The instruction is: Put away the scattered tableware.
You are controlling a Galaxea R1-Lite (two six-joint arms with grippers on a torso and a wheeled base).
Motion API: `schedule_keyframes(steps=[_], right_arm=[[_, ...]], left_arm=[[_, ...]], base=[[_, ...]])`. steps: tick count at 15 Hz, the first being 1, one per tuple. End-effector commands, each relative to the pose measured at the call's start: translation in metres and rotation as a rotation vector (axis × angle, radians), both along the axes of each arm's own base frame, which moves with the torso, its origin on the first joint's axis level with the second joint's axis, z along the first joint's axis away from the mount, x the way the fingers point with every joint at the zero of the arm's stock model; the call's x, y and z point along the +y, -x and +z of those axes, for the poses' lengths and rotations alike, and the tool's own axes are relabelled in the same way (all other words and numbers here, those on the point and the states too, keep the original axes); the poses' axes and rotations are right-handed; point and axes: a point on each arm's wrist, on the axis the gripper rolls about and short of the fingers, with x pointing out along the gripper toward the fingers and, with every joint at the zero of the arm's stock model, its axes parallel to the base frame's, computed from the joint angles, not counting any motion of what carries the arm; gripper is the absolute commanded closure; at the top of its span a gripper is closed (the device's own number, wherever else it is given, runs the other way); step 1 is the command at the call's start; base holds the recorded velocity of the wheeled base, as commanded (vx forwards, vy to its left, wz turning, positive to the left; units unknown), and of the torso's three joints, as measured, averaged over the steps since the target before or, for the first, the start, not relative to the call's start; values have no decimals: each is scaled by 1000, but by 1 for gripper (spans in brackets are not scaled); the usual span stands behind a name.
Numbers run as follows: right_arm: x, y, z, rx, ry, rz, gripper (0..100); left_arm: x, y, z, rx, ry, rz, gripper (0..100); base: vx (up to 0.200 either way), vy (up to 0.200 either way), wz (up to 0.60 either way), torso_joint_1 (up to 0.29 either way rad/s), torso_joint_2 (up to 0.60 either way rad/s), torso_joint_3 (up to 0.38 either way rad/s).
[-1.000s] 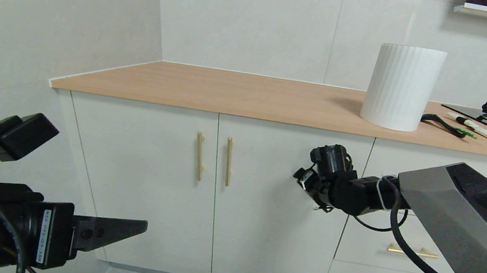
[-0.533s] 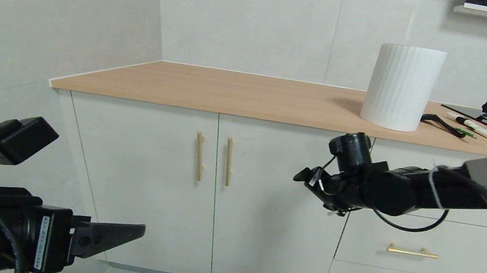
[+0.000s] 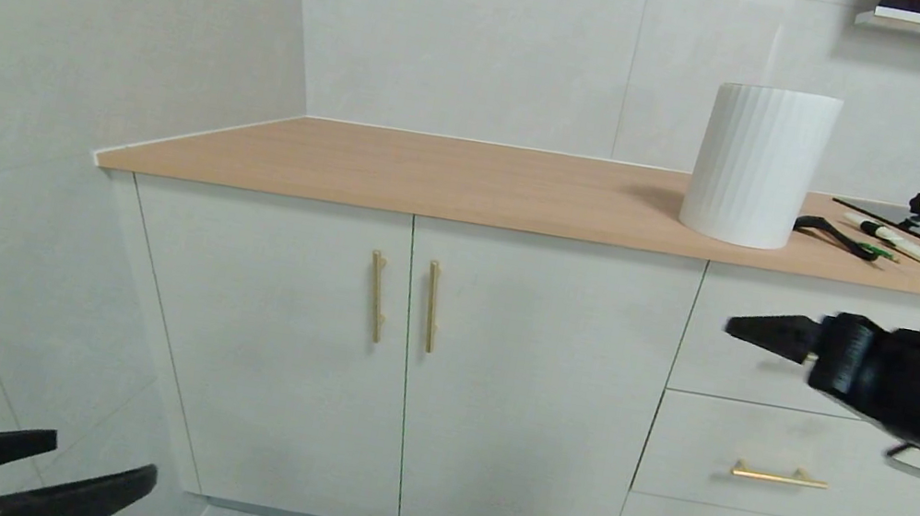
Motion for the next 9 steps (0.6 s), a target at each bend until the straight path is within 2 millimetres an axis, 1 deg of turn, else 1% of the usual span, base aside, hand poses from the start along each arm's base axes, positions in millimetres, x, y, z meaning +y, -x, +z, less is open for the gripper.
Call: schedule_keyframes(steps=[1, 2, 3, 5, 6, 8, 9], right_arm=[[-74, 141, -23, -284, 100, -47, 0], [-86, 167, -37, -366, 136, -62, 0], [-94, 181, -45, -413, 166, -122, 0], [-103, 205, -62, -464, 226, -297, 0], [-103, 206, -63, -469, 226, -302, 0], [-107, 242, -79, -534, 343, -411, 0], [-105, 244, -84, -519, 397, -469, 0]], left_arm=[[29, 48, -18, -182, 8, 72, 0], [36, 63, -24, -253, -6, 105, 0], [40, 73, -30, -301, -29, 133, 0], [46, 92, -45, -414, -97, 186, 0], [46, 92, -45, -417, -100, 189, 0], [47, 108, -60, -520, -173, 252, 0], [47, 111, -61, -545, -185, 283, 0]], base=[[0, 0, 0, 0, 0, 0], [0, 0, 0, 0, 0, 0], [0, 0, 0, 0, 0, 0], [0, 0, 0, 0, 0, 0], [0, 0, 0, 0, 0, 0], [0, 0, 0, 0, 0, 0], [0, 0, 0, 0, 0, 0]])
